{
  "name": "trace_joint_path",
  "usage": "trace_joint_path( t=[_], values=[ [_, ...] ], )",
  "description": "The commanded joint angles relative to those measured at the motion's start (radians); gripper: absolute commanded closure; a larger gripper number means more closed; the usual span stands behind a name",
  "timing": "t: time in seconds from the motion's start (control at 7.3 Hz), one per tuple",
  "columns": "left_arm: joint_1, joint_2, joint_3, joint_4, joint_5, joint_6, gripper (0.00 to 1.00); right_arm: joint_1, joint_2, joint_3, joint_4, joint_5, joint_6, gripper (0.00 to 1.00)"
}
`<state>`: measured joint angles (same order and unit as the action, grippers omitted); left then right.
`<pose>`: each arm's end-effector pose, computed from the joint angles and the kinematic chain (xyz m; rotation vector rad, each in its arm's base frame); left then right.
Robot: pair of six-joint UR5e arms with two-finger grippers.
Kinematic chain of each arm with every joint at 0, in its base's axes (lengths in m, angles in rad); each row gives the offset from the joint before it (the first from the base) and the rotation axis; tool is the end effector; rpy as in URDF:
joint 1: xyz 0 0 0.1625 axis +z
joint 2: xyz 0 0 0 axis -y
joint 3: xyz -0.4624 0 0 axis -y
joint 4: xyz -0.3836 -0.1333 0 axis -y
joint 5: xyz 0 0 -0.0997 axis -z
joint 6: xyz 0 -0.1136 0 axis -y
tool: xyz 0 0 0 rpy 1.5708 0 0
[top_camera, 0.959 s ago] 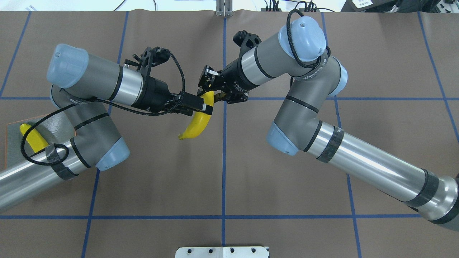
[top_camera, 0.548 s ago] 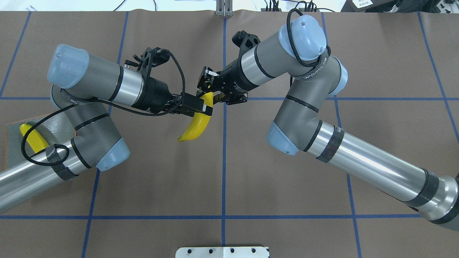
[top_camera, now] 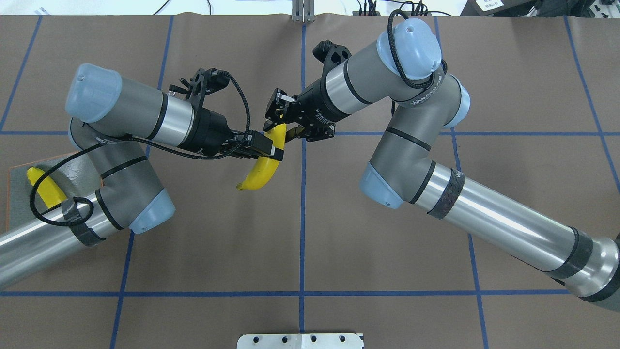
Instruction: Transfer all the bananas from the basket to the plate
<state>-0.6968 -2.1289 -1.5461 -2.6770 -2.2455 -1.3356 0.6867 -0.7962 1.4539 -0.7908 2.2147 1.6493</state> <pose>0.4637 -0.4693 0.2541 0.2426 1.6100 0.1979 -0.5235 -0.5133 0.1717 -0.0881 -1.4638 0.1606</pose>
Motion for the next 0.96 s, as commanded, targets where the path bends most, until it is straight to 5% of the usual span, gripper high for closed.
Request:
trace_joint_path(
  t=[0.0,0.27,0.82],
  values=[
    [0.0,0.004,-0.003,0.0,0.0,-0.002,1.0,0.007,0.0,0.002,0.007,0.003,0.0,0.0],
    [-0.007,0.017,-0.023,0.0,-0.005,-0.004,1.0,0.045,-0.032,0.045,0.007,0.038,0.001,0.0],
    [-0.126,0.261,-0.103,0.066,-0.126,-0.13,1.0,0.132,-0.231,0.158,0.009,0.03,-0.014,0.0]
  ],
)
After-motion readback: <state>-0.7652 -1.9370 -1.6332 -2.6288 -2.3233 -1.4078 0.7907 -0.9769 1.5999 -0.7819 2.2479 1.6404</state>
